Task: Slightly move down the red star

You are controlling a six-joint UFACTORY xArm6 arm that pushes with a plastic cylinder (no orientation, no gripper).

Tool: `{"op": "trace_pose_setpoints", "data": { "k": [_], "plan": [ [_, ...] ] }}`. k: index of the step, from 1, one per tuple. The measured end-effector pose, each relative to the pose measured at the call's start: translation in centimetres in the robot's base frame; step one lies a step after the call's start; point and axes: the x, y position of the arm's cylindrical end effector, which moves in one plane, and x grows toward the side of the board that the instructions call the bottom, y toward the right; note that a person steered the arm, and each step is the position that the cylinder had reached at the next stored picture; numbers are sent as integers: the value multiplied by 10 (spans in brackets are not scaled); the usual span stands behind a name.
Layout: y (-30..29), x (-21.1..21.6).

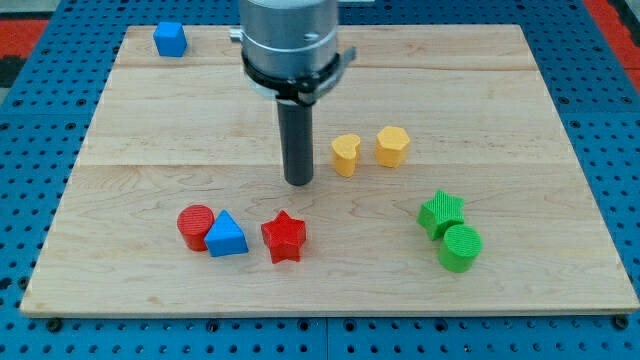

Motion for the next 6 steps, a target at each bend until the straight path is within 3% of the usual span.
{"op": "trace_pose_setpoints", "data": {
  "k": [1,2,3,4,5,6],
  "plan": [
    [77,-11],
    [68,-1],
    [-6,69],
    [-4,116],
    [8,120],
    [-14,158]
  ]
}}
